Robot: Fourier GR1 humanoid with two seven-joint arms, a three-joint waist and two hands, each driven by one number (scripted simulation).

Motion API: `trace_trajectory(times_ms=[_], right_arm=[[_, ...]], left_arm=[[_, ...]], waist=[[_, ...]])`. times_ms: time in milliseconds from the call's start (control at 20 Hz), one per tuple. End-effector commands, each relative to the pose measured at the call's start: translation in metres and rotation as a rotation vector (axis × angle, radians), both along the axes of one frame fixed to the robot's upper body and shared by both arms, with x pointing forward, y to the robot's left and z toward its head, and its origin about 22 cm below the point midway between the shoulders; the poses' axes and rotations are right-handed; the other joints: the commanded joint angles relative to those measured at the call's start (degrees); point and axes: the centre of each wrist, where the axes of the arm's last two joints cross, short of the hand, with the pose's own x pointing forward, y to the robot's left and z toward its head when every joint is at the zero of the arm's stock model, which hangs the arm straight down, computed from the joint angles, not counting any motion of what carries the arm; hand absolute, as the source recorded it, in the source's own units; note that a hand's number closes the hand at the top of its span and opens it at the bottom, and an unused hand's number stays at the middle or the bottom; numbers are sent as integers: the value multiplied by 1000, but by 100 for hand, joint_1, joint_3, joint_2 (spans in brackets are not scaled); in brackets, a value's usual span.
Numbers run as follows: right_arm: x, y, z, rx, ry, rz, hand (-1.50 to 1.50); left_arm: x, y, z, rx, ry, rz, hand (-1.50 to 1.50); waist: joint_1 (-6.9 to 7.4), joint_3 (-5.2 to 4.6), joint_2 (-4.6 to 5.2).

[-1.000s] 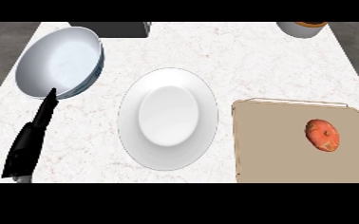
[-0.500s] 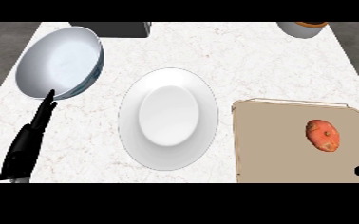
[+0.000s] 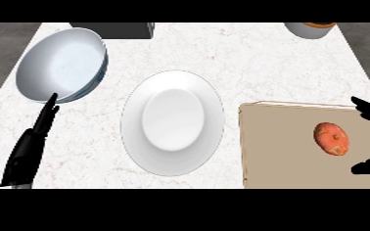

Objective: Pick the squash from the tray and place it in the plate

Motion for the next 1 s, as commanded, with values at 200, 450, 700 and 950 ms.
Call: trace_trajectory(times_ms=[200,450,700,950], right_arm=[[23,-1,-24,-5,50,10,-150],[12,6,-42,4,62,31,-150],[12,13,-45,-17,65,56,-150],[12,16,-68,72,-20,47,150]], left_arm=[[12,-3,19,4,19,17,0],[5,5,-3,-5,37,29,0],[7,9,-10,-7,28,25,0],[7,17,-7,-19,22,27,0]], waist=[[19,-16,23],[-18,-20,17],[-34,-22,15],[-22,-20,18]])
